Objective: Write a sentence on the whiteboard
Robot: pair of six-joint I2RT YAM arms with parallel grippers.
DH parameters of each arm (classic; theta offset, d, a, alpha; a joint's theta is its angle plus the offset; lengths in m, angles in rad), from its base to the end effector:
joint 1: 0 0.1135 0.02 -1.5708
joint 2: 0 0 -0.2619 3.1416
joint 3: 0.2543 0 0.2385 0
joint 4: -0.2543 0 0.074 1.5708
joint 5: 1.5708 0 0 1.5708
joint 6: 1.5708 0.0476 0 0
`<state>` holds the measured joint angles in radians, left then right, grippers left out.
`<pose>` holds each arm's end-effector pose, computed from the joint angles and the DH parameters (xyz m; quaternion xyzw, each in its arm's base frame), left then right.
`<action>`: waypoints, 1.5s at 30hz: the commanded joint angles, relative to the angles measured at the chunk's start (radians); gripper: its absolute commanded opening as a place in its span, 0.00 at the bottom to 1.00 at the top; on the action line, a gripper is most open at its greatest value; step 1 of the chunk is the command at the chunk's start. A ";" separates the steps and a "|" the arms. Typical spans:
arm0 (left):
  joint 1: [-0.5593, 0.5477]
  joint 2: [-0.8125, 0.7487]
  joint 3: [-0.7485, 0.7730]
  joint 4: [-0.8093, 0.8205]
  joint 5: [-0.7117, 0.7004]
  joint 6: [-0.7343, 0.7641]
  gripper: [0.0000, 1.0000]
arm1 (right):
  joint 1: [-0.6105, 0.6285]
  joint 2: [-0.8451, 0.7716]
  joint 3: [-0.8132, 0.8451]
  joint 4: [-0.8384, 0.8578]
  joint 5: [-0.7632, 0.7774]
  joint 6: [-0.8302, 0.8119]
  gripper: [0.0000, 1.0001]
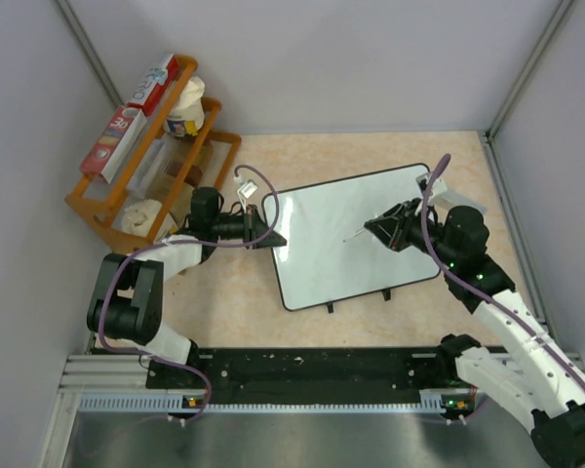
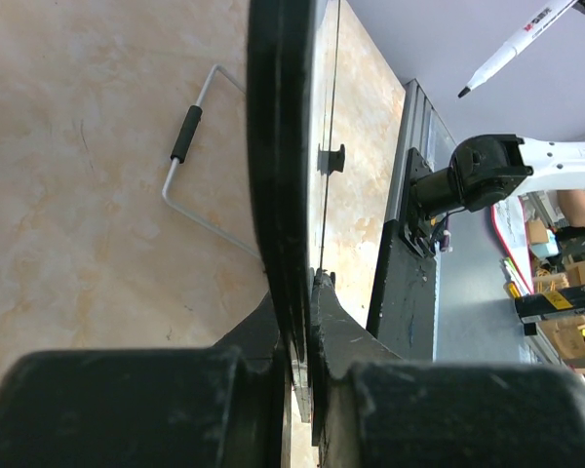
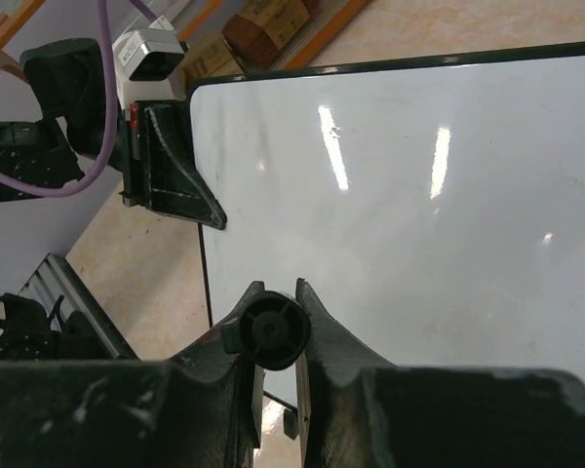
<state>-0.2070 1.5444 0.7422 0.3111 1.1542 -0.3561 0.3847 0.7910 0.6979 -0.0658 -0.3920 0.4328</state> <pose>0.2836 -0.1040 0.2071 0.2261 0.7378 -0.5693 0.2838 0.1672 0.0873 0.3193 -0.1084 0.7492 0.3889 0.5250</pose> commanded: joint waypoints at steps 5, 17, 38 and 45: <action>-0.032 0.017 -0.056 -0.024 -0.146 0.203 0.00 | 0.023 0.020 0.091 0.038 0.064 -0.054 0.00; -0.043 0.006 -0.072 0.000 -0.163 0.200 0.00 | 0.114 0.151 0.178 0.112 0.194 -0.088 0.00; -0.045 0.026 -0.060 0.005 -0.163 0.217 0.00 | 0.210 0.386 0.307 0.310 0.285 -0.121 0.00; -0.045 0.034 -0.055 -0.001 -0.166 0.223 0.00 | 0.226 0.412 0.307 0.323 0.297 -0.118 0.00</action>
<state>-0.2253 1.5368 0.7174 0.3649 1.1374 -0.3672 0.5930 1.1885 0.9520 0.1955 -0.1131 0.3317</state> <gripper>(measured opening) 0.079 0.136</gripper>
